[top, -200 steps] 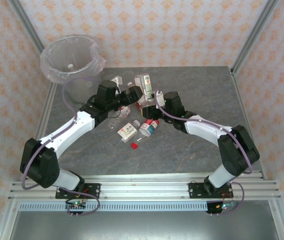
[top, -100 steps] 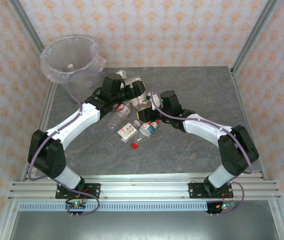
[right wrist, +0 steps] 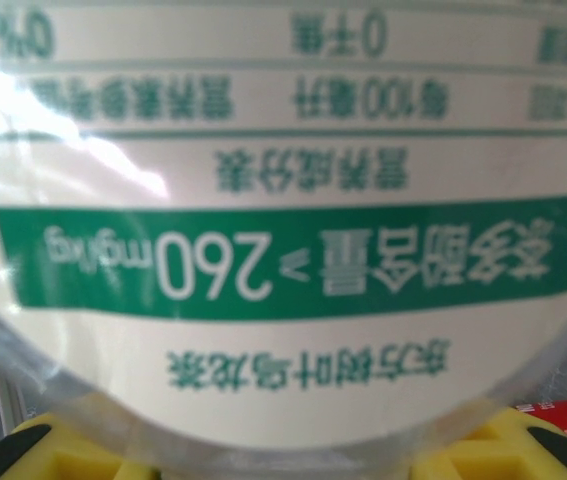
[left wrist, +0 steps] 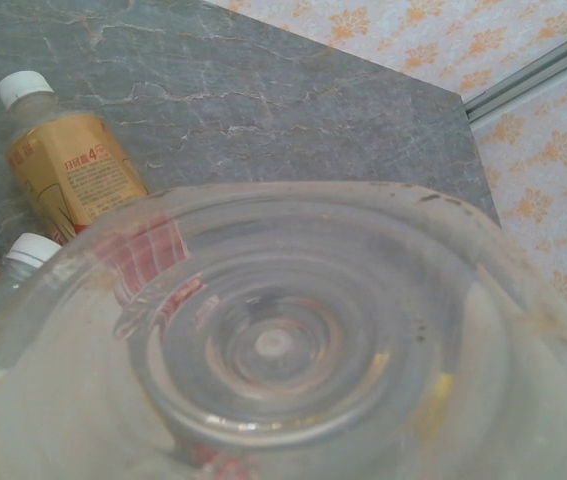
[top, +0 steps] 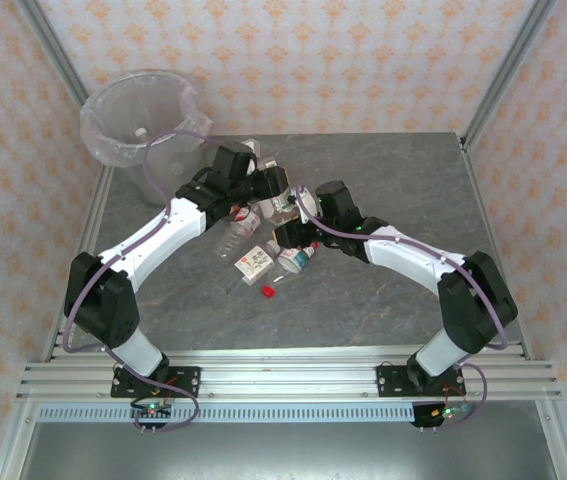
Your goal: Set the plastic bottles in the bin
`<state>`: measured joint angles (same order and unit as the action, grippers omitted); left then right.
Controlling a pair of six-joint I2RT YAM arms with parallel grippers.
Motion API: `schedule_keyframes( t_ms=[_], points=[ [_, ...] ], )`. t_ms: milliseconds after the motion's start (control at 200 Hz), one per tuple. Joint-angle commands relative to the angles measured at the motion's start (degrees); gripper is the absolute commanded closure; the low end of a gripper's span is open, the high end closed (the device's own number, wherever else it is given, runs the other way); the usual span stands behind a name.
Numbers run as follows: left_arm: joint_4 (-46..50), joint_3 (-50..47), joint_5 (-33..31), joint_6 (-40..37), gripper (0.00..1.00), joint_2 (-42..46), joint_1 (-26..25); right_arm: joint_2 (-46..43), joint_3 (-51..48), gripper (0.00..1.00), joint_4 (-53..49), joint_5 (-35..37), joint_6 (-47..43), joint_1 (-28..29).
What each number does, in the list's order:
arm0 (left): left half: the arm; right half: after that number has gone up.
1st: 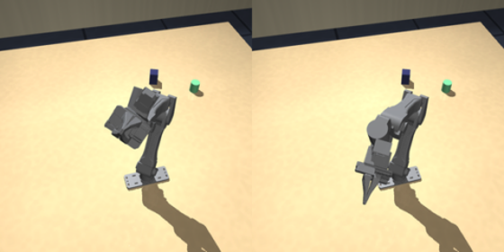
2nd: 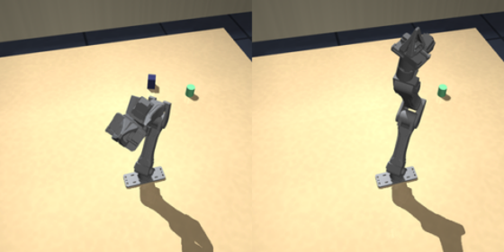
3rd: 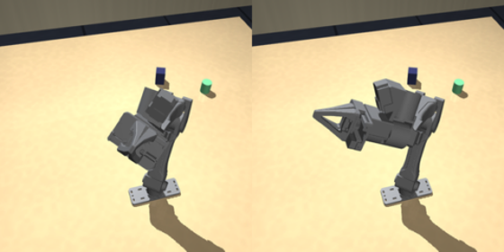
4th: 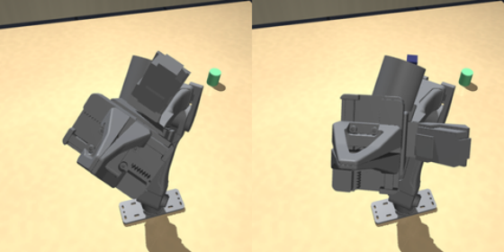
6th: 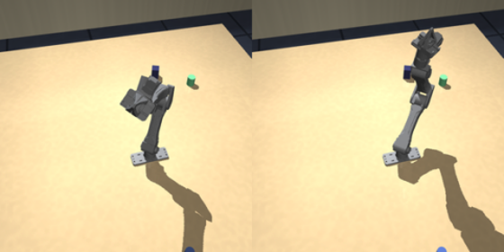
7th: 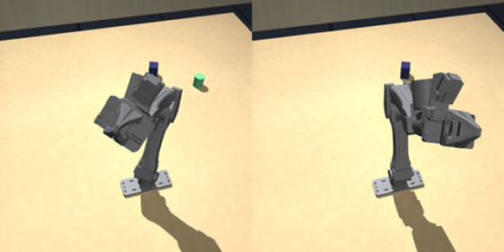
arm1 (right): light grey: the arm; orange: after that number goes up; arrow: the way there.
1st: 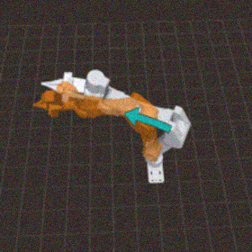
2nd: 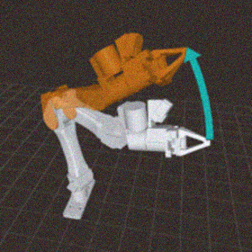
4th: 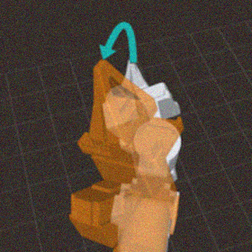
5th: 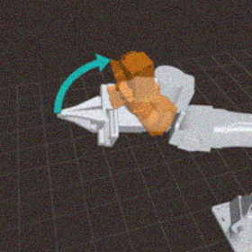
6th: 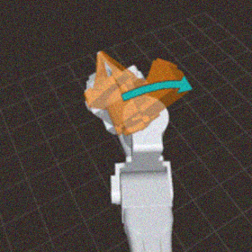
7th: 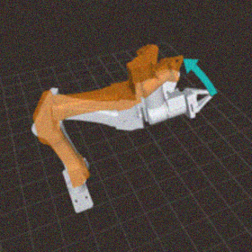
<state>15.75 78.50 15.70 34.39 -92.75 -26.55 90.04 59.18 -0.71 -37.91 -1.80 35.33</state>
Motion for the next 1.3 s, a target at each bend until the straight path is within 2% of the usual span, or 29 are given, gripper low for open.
schedule_keyframes(
  t_ms=[0, 85, 190, 245, 420, 696, 826, 861, 886, 1291],
  points=[
    [3.46, -0.16, 0.68, -3.46, 0.42, 1.72, -0.33, -2.39, 2.59, 0.95, -0.94, 1.97, -2.11, 0.0],
    [3.75, 0.37, 0.66, -3.45, 0.43, 1.65, -0.27, -2.38, 2.69, 0.9, -0.64, 2.05, -1.89, 0.0],
    [4.92, 1.7, 0.05, -3.17, 0.44, 1.44, -0.27, -2.6, 1.9, 0.67, 0.92, 2.07, -0.84, 0.01],
    [5.36, 2.47, -0.04, -3.06, 0.44, 1.27, -0.32, -3.08, 0.81, 0.58, 2.84, 1.34, -0.59, 0.05],
    [7.25, 5.37, -0.15, -1.73, 0.45, -0.04, -0.26, -4.63, -1.82, 0.42, 6.51, 2.87, 0.31, 0.02],
    [8.02, 6.54, -2.15, -1.51, 0.44, -0.24, -0.11, -8.45, -5.65, 0.25, 9.27, 3.46, -1.06, 0.01],
    [8.25, 6.92, -2.34, -1.48, 0.44, -0.15, 0.09, -9.87, -7.53, 0.14, 10.47, 4.04, -0.92, 0.05],
    [8.37, 7.0, -2.46, -1.52, 0.44, -0.15, 0.25, -10.23, -7.88, 0.09, 10.38, 4.37, -0.91, 0.01],
    [8.42, 7.08, -2.62, -1.42, 0.44, -0.15, 0.27, -10.43, -8.13, 0.0, 10.46, 4.63, -1.01, 0.0],
    [8.89, 6.17, -7.24, -1.24, 0.44, 1.26, 2.07, -14.36, -11.18, 0.01, 12.59, 10.97, -0.26, 0.0]
  ],
)
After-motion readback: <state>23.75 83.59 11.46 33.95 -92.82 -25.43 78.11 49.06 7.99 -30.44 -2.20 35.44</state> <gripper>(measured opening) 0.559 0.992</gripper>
